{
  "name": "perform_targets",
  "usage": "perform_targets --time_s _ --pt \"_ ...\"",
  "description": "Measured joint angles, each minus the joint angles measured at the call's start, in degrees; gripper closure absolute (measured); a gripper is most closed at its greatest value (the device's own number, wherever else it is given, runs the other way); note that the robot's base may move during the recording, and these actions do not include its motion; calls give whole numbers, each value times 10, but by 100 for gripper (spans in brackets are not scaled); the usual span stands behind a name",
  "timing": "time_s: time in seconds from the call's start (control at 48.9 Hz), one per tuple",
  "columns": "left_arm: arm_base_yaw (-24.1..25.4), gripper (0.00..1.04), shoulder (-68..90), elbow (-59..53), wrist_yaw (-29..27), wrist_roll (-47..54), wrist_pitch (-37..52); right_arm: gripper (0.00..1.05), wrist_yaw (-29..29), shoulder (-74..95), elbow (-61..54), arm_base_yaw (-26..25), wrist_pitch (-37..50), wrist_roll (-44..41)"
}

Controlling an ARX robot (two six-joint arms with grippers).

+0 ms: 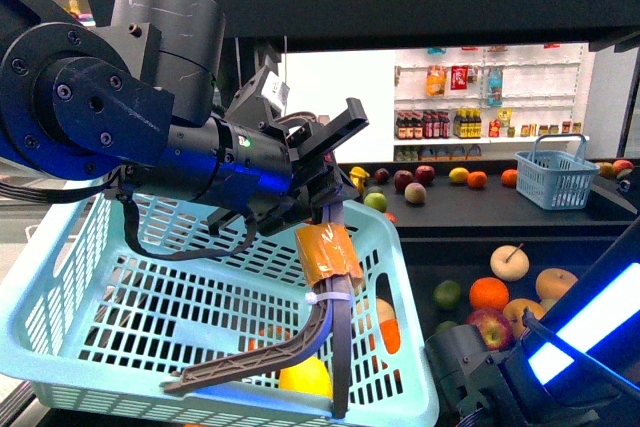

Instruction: Pick lemon from shelf

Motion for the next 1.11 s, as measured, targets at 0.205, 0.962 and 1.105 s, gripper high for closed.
perform_targets --time_s 0.205,0.962,1.105 --pt "0 87 0 0 0 0 0 53 0 0 0 1 -1 0" --pt "0 87 0 0 4 -2 0 55 0 -251 -238 -101 75 -37" --pt "0 87 0 0 3 -1 0 55 -34 -355 -267 -117 71 -21"
